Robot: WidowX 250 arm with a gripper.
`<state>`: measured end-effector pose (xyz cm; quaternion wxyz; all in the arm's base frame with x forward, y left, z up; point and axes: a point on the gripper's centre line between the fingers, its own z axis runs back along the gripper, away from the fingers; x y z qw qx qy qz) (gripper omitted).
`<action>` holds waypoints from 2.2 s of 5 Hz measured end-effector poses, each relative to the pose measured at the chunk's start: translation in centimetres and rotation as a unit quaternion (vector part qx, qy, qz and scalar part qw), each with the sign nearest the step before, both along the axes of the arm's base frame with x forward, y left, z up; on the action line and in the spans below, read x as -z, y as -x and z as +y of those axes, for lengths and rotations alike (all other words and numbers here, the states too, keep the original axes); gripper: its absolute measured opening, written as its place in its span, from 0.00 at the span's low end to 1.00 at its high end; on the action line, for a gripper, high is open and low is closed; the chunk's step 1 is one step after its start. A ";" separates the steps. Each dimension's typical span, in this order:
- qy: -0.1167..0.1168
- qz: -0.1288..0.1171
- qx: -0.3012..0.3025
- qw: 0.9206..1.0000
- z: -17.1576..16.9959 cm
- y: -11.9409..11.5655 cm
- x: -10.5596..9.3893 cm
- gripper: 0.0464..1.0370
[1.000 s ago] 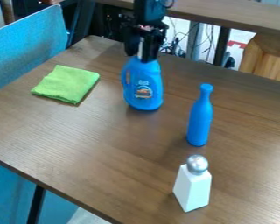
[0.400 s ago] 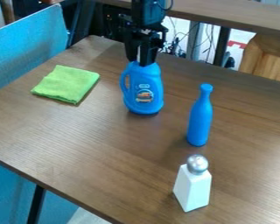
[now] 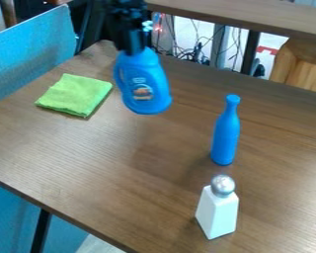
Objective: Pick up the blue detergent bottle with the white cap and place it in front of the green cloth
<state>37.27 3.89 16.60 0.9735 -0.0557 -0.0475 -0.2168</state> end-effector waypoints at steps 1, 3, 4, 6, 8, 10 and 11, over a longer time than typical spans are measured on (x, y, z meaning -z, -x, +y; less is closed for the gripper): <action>-0.051 0.047 0.058 0.996 3.0 3.5 0.3 0.46; -0.125 0.089 0.069 0.986 7.3 9.4 1.5 0.46; -0.157 0.083 0.065 0.982 8.0 10.1 1.7 0.46; -0.105 0.021 0.107 0.988 9.7 10.6 3.7 0.46; -0.080 -0.002 0.118 0.990 9.6 10.3 4.7 0.46; -0.092 0.007 0.113 0.989 8.4 9.3 4.6 0.51; -0.088 0.016 0.109 0.990 7.7 9.2 4.7 0.85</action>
